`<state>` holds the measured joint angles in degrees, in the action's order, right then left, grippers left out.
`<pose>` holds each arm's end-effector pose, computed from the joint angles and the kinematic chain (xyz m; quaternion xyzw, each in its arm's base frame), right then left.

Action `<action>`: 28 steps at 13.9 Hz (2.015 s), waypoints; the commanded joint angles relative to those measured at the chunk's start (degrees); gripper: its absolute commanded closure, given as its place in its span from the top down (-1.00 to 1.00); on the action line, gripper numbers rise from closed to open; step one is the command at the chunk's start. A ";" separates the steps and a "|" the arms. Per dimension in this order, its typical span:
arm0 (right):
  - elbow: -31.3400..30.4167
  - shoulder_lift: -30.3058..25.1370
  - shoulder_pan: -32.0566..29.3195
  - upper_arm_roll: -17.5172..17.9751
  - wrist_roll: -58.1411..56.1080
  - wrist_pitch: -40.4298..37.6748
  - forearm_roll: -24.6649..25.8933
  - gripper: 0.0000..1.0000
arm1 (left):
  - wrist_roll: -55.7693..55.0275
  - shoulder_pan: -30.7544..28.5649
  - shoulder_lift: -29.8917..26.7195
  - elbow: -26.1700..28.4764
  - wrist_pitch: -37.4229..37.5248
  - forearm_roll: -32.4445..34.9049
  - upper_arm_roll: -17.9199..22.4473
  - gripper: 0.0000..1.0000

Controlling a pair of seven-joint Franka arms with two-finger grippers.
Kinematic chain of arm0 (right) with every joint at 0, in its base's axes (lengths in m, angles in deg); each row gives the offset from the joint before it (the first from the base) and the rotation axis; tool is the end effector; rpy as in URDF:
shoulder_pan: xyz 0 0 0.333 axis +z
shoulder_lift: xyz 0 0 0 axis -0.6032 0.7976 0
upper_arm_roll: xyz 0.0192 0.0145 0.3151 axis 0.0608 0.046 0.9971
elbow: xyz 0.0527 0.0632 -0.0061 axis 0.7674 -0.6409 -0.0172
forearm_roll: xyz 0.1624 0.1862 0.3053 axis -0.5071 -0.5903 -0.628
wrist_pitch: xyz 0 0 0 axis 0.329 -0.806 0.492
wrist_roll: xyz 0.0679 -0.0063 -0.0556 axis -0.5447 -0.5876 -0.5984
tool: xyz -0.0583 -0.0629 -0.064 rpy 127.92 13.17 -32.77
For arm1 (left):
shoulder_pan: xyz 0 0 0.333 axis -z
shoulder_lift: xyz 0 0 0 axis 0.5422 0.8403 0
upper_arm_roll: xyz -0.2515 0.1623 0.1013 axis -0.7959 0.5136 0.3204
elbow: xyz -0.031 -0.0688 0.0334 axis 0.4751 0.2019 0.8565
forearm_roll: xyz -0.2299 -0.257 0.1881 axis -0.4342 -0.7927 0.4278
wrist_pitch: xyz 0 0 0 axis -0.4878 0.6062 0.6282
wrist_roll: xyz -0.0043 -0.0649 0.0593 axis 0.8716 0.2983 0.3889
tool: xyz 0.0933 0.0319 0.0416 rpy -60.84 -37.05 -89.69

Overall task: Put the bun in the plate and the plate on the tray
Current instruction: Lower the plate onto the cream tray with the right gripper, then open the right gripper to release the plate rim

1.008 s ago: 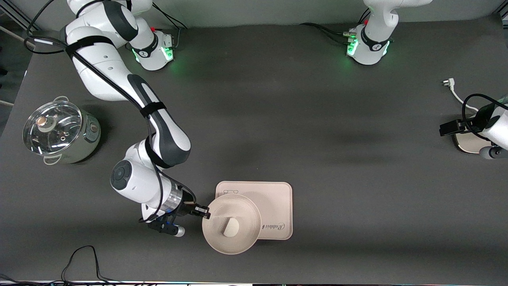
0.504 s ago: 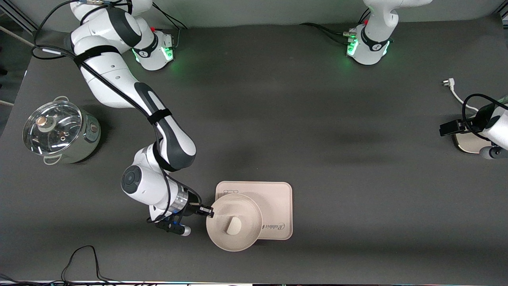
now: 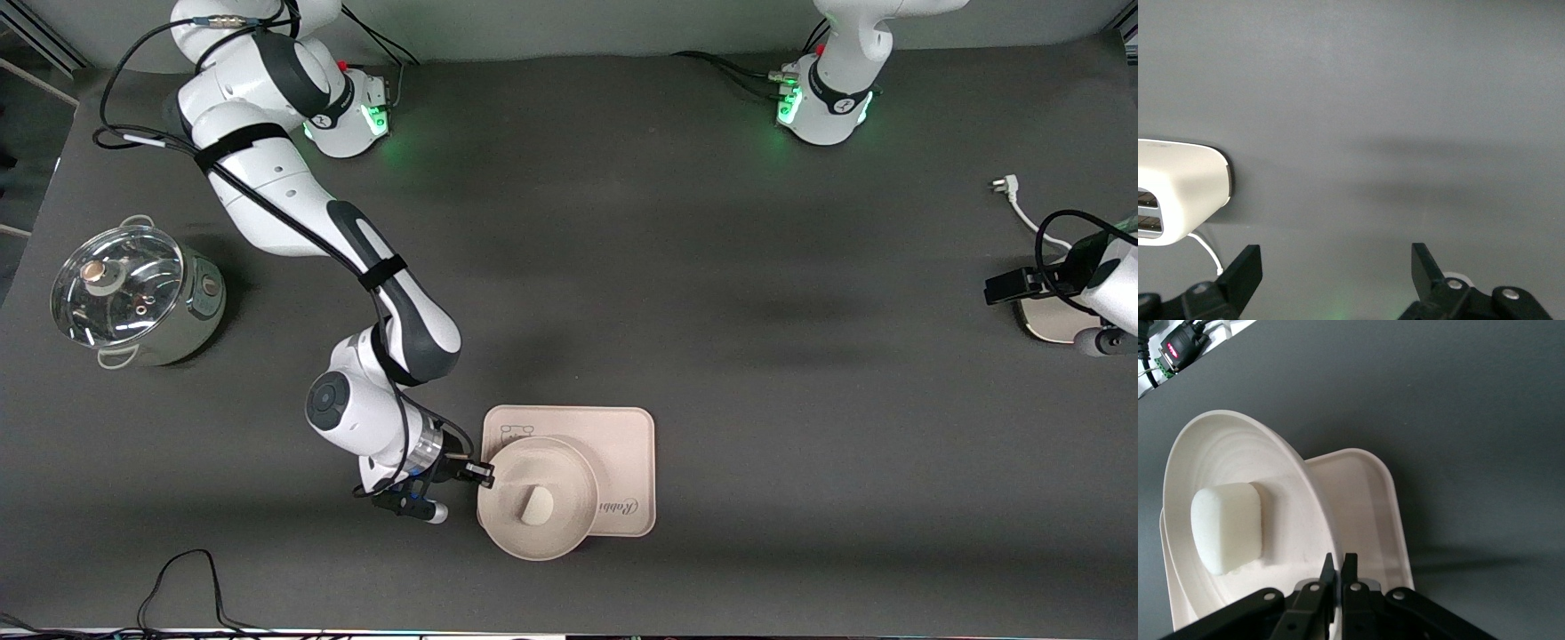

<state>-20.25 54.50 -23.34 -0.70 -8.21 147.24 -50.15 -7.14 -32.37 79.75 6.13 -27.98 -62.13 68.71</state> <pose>0.7347 0.2945 0.2036 -0.9664 0.1351 -0.0854 0.2015 0.5897 0.0386 0.5274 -0.9959 -0.0371 0.0781 0.0249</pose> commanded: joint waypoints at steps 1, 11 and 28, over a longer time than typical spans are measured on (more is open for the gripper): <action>2.04 1.51 1.44 0.11 2.92 1.23 0.88 -1.00 | 0.89 0.59 -0.18 0.05 0.44 -0.56 0.57 1.00; 2.21 0.90 3.73 0.37 16.80 0.62 17.19 1.00 | 0.89 0.59 -0.18 0.05 0.44 -0.56 0.57 1.00; -20.96 -46.35 -0.75 -12.53 -13.66 -44.55 8.80 1.00 | 0.71 -0.37 -5.97 1.79 1.67 -0.03 -0.22 1.00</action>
<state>-31.14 19.03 -24.06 -9.31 -17.16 104.16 -37.07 -7.14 -32.38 77.56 5.98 -27.43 -62.14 68.67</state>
